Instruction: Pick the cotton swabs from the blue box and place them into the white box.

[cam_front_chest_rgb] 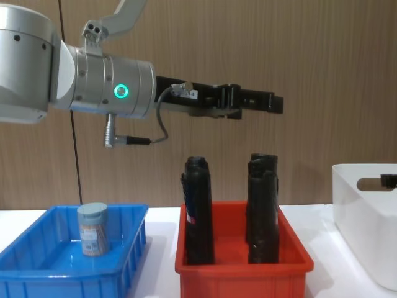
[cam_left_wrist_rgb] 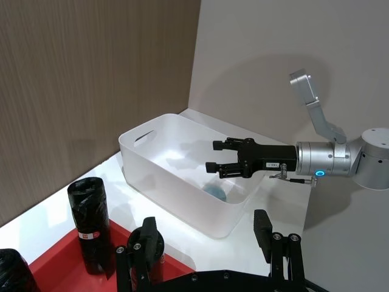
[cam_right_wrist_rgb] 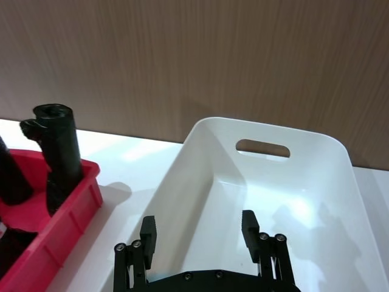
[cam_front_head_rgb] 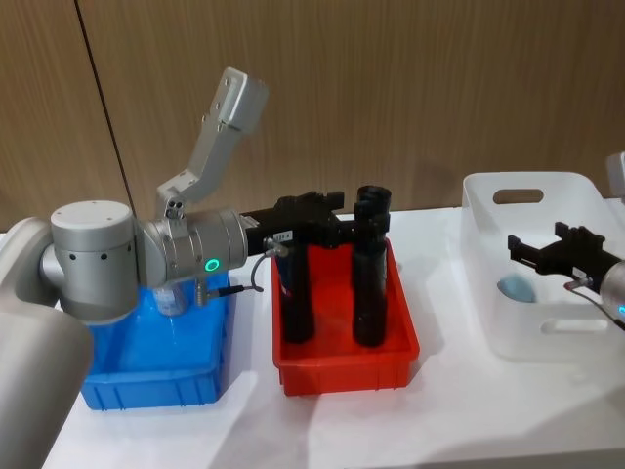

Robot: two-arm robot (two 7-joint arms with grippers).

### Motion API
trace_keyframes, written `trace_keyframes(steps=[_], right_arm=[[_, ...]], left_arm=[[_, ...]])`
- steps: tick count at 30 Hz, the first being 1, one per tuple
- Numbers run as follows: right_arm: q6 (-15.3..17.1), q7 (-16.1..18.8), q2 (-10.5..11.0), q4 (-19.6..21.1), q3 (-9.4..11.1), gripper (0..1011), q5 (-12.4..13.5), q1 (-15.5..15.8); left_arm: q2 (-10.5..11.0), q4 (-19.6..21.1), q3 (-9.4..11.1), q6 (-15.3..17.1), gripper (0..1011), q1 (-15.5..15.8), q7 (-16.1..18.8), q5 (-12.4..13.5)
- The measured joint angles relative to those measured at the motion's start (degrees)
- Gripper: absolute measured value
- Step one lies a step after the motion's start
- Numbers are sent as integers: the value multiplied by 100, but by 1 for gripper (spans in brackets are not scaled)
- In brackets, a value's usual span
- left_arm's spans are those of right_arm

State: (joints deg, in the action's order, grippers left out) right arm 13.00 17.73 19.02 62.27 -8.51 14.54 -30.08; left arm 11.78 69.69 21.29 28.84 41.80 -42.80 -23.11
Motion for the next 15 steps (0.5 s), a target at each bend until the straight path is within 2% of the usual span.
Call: trace_keyframes(steps=[7, 15], right_arm=[[-46, 38, 25, -229, 50, 1002, -14, -90], [-79, 65, 50, -319, 92, 1002, -14, -115]], left_arm=[[0, 0, 0, 0, 1000, 0, 0, 0], [0, 0, 0, 0, 999, 0, 0, 0]])
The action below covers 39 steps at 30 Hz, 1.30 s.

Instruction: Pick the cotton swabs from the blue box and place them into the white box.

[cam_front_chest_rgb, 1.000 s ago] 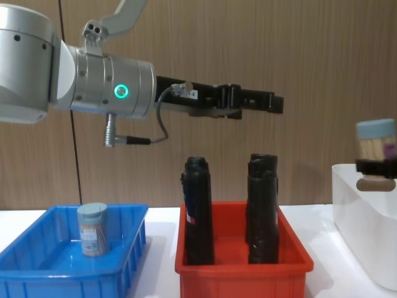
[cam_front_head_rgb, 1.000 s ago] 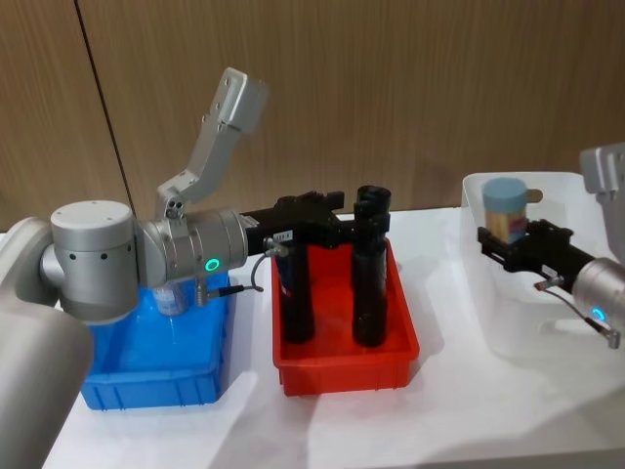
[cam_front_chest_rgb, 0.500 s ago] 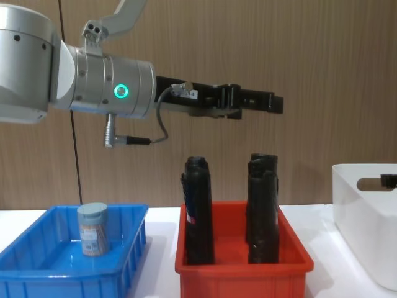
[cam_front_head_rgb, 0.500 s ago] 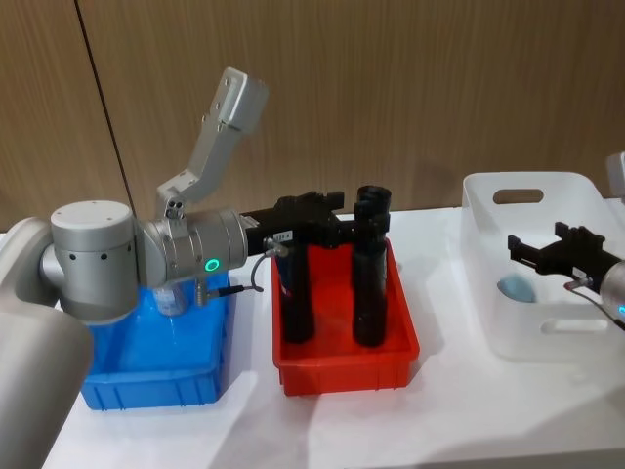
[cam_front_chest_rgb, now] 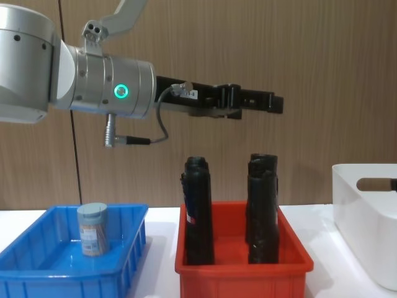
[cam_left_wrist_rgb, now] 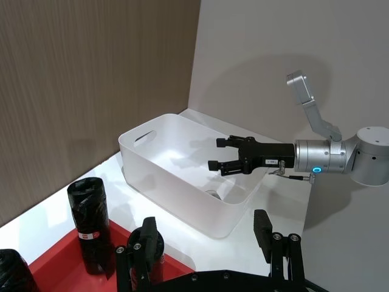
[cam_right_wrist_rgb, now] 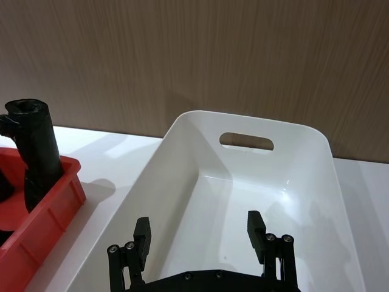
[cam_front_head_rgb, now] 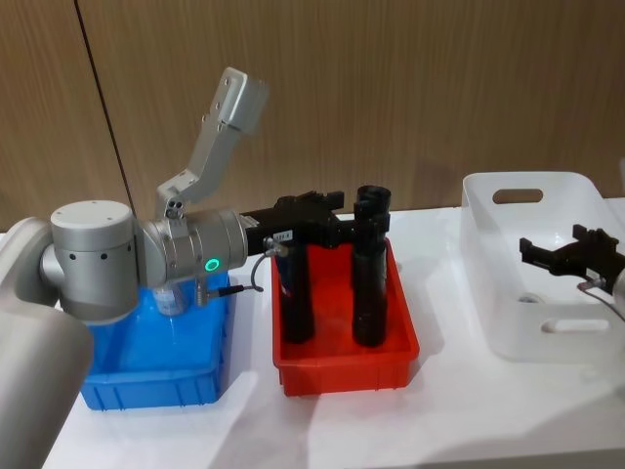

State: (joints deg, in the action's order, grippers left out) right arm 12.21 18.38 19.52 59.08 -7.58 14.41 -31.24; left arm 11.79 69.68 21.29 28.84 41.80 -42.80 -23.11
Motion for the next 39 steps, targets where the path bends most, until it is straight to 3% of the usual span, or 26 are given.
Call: trace_keyframes(steps=[15, 22, 39], right_arm=[[-39, -17, 13, 47, 15, 1002, 12, 54], [-128, -149, 11, 429, -37, 1002, 23, 341], [-427, -582, 0, 1682, -206, 1002, 92, 1290]], left_arm=[[17, 38, 6, -47, 999, -51, 58, 16], [102, 236, 46, -285, 1000, -291, 426, 113], [422, 980, 200, -1167, 1000, -1176, 1754, 482]])
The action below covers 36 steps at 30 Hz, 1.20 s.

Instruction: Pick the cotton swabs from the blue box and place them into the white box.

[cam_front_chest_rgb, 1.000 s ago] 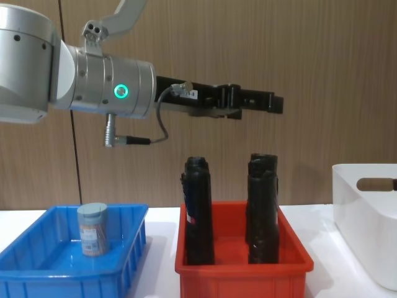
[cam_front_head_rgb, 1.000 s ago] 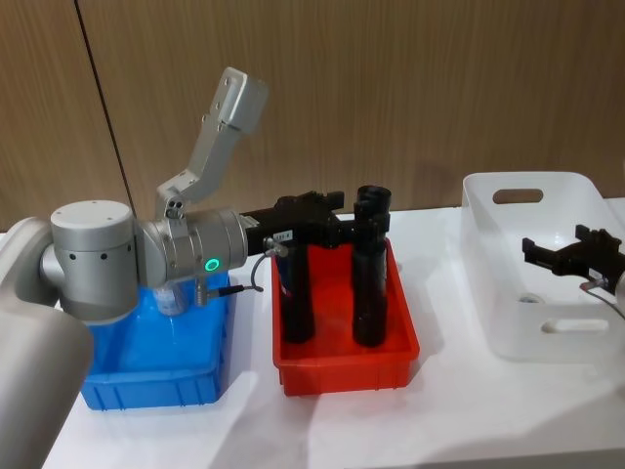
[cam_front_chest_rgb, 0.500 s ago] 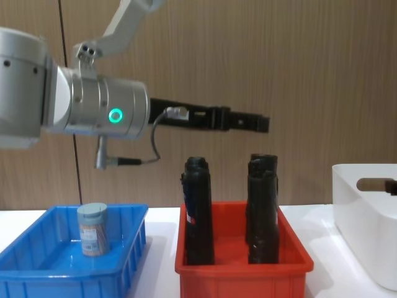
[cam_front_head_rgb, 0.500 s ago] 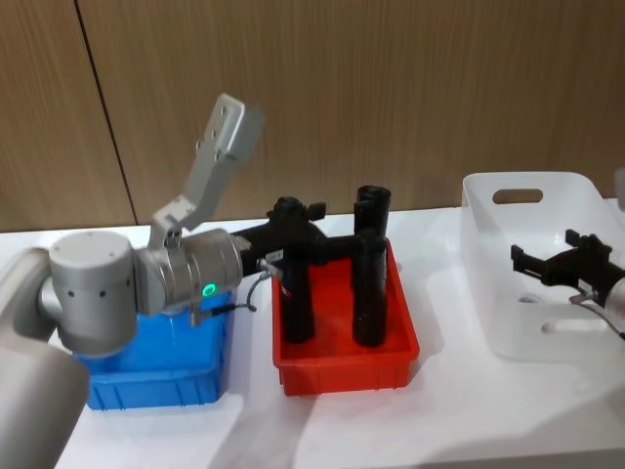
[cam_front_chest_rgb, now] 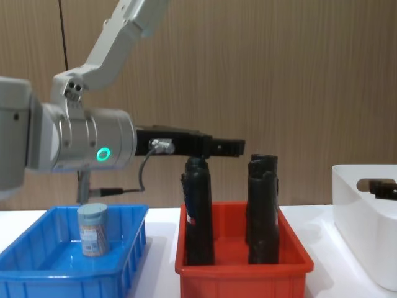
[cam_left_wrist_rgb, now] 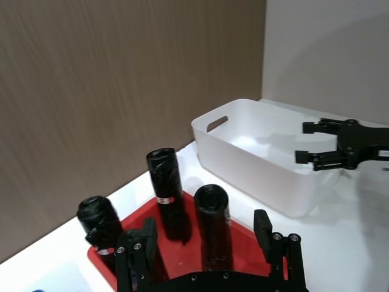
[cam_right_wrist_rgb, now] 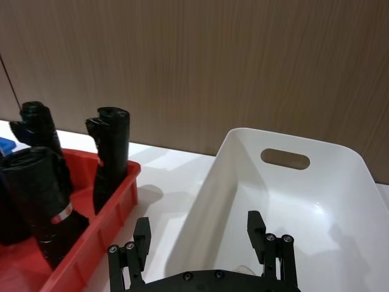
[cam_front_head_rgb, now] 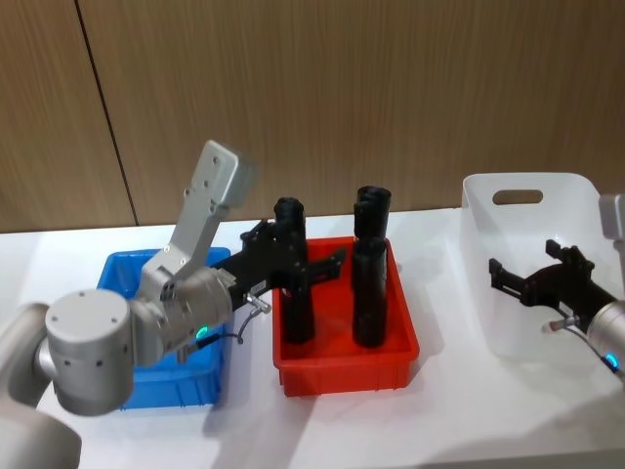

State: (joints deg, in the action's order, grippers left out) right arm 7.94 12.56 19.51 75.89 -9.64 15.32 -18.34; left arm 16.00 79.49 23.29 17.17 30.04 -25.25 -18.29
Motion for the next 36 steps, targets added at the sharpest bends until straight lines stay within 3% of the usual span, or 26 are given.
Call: trace_keyframes(steps=[28, 36], right_arm=[[-503, -720, -18, 2091, -277, 1002, 101, 1582], [-590, -853, -20, 2472, -326, 1002, 114, 1868]], left_arm=[[503, 1167, 236, -1394, 999, -1401, 2090, 578], [581, 1350, 273, -1610, 1000, -1618, 2420, 672]])
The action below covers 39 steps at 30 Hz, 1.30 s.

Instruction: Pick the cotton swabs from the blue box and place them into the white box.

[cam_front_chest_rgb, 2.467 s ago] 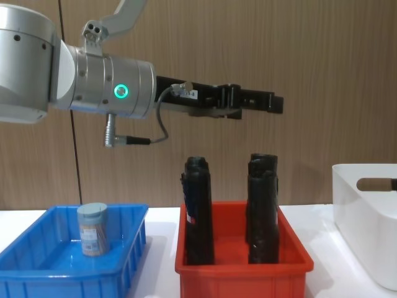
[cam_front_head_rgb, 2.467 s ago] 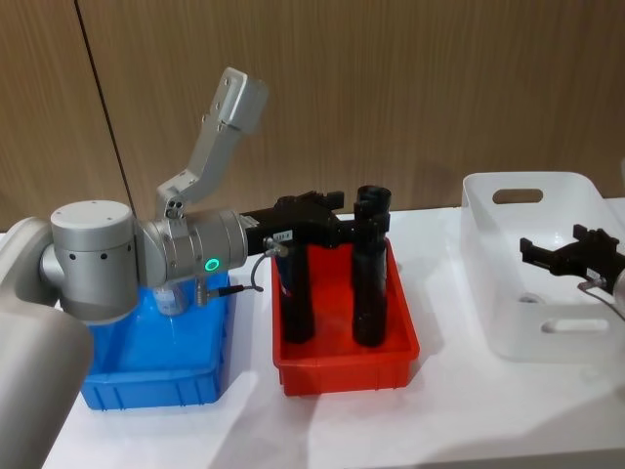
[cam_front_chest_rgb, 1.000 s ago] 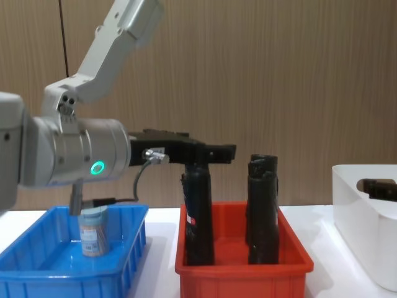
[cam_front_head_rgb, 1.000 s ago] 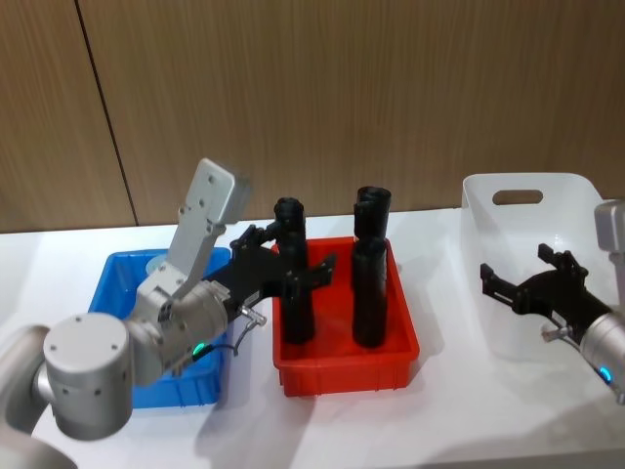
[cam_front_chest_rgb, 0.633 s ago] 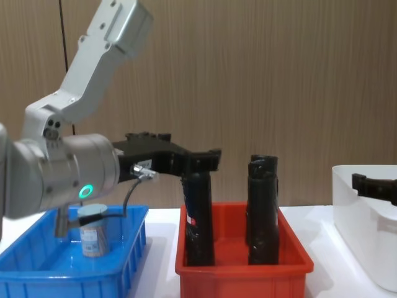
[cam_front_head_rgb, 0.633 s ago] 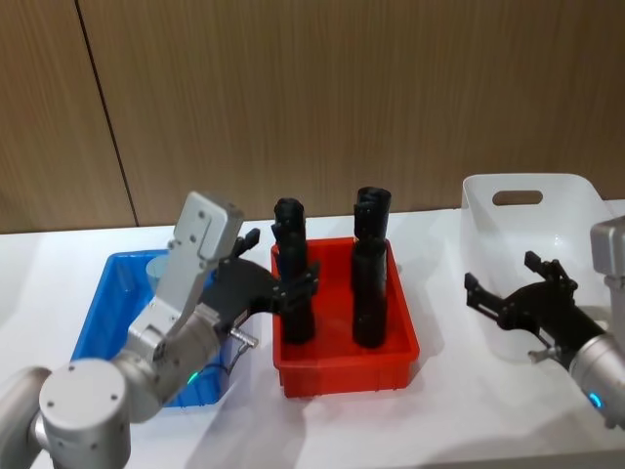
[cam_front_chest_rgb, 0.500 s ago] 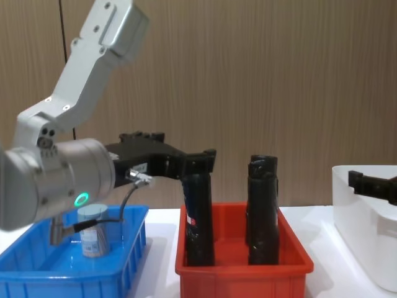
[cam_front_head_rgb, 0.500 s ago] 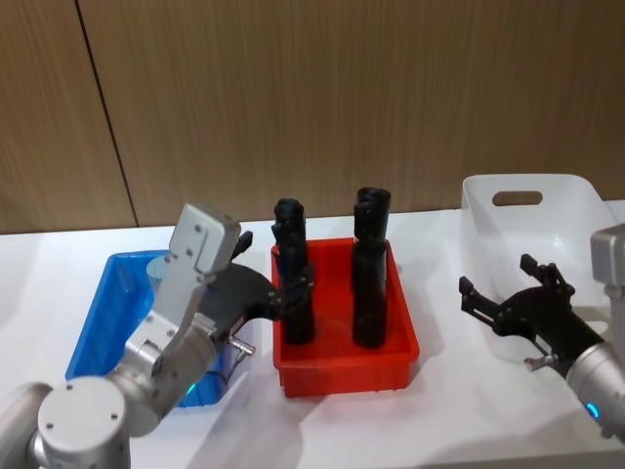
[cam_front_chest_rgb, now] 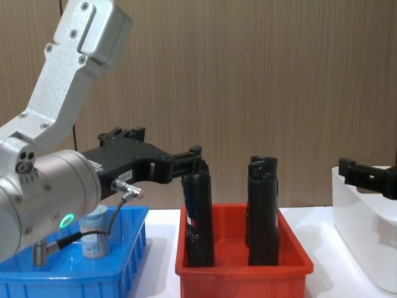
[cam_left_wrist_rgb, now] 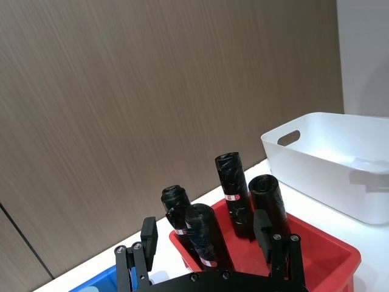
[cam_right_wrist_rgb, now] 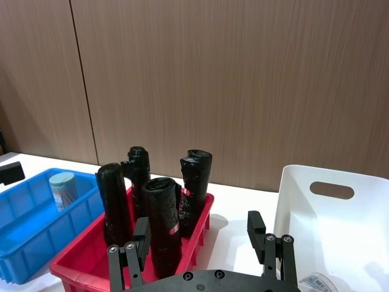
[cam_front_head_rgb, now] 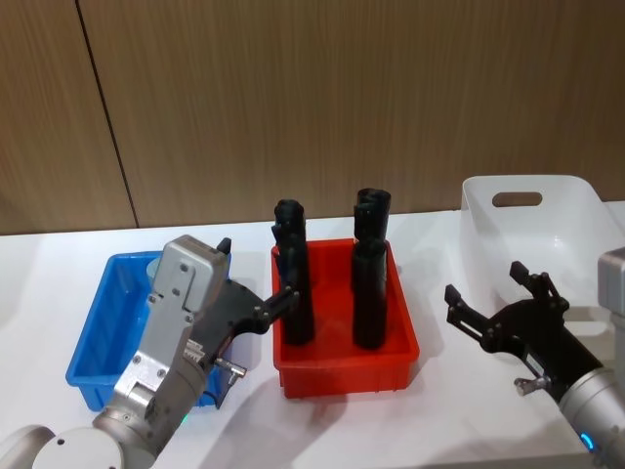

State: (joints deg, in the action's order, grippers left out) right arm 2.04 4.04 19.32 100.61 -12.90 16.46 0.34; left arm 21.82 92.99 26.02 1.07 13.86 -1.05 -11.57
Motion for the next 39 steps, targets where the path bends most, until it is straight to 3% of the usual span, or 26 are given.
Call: trace_keyframes(steps=[31, 39], right_arm=[[-7, -9, 0, 51, 0, 1002, -1, 42], [133, 196, -31, -171, 20, 1002, 25, -111]], left_arm=[[8, 19, 0, -28, 1000, -27, 43, 9], [8, 18, 0, -27, 999, -27, 42, 8]])
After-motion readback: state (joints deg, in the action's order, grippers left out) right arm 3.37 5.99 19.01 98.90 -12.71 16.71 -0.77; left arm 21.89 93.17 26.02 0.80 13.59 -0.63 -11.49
